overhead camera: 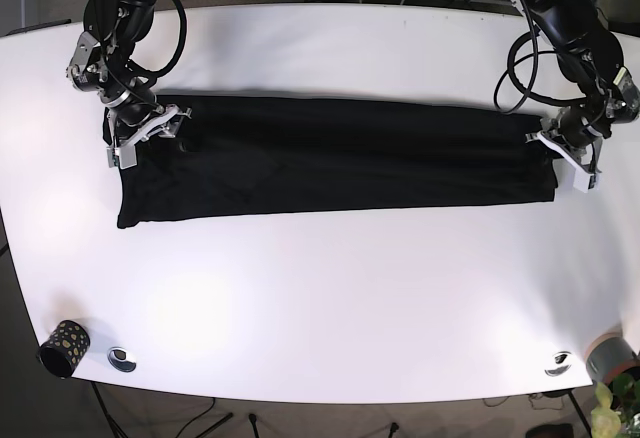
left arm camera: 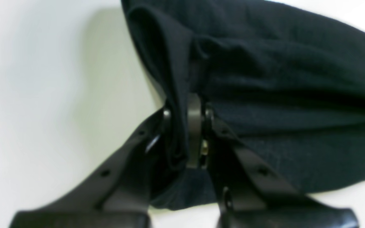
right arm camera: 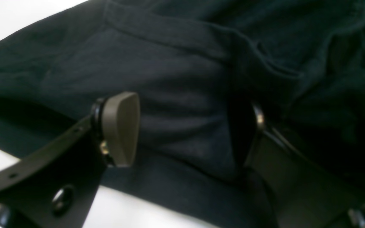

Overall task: Fold the T-shirt properly
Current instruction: 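Pinch both ends of the black strip with both grippers, then fold the strip end held by the left gripper toward the right gripper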

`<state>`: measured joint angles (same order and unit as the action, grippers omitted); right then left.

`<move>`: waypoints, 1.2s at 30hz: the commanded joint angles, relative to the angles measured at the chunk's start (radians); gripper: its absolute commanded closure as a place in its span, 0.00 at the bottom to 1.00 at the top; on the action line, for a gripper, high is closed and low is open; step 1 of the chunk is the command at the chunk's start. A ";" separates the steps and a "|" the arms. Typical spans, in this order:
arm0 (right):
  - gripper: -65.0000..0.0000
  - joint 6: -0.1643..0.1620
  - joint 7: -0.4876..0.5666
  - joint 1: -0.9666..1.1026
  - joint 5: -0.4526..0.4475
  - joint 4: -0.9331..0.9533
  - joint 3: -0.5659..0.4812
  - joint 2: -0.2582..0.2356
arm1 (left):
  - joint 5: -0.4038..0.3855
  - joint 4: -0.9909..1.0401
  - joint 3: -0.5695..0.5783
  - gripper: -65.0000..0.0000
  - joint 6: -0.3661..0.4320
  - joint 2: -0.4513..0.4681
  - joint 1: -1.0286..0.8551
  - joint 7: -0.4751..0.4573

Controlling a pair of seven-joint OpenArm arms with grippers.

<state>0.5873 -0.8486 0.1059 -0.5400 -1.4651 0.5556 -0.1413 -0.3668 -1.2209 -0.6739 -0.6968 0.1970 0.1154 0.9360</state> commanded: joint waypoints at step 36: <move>0.35 -0.010 -0.025 -0.002 0.019 -0.004 0.004 -0.008 | 0.061 -0.538 0.721 0.98 0.141 -0.166 -0.090 -0.013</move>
<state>0.5869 -0.8478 0.1059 -0.5438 -1.4647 0.5564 -0.1413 -0.3145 -1.7599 0.0315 -0.5739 0.0525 0.0139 0.9436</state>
